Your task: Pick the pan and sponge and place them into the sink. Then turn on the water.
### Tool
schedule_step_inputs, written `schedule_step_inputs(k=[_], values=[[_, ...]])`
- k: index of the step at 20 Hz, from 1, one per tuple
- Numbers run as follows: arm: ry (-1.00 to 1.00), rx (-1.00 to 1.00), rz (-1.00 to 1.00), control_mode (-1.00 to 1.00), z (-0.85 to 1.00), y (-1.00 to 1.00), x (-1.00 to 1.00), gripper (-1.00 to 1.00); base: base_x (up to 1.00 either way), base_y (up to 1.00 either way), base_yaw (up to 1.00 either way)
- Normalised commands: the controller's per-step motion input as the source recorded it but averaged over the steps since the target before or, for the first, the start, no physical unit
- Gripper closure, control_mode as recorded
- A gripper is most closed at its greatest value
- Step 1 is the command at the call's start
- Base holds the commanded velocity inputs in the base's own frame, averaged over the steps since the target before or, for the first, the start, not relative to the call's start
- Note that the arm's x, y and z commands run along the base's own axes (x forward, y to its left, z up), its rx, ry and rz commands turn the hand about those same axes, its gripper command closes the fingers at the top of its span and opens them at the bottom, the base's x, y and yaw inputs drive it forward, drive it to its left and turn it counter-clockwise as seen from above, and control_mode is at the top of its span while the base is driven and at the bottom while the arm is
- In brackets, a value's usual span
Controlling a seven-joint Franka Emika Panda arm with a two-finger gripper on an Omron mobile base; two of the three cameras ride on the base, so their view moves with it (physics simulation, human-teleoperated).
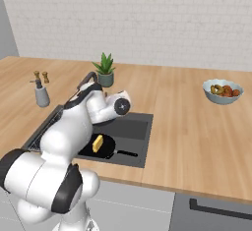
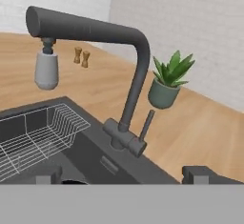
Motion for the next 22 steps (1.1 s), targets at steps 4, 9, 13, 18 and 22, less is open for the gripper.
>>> schedule_step_inputs(k=[4,9,13,18,22], values=[[-0.3,-0.14,0.02,-1.0,0.0,0.06,-0.27,-1.0,0.0,0.0,0.0],[-0.03,0.01,-0.01,-1.0,0.0,0.01,0.04,-1.0,0.0,0.0,0.0],[0.16,0.09,0.0,-1.0,0.0,0.19,0.15,-1.0,0.0,0.0,0.0],[0.1,0.09,0.0,-1.0,0.0,0.07,0.13,-1.0,0.0,0.0,0.0],[0.0,0.07,0.0,-1.0,0.0,0.0,0.09,-1.0,0.0,0.0,0.0]])
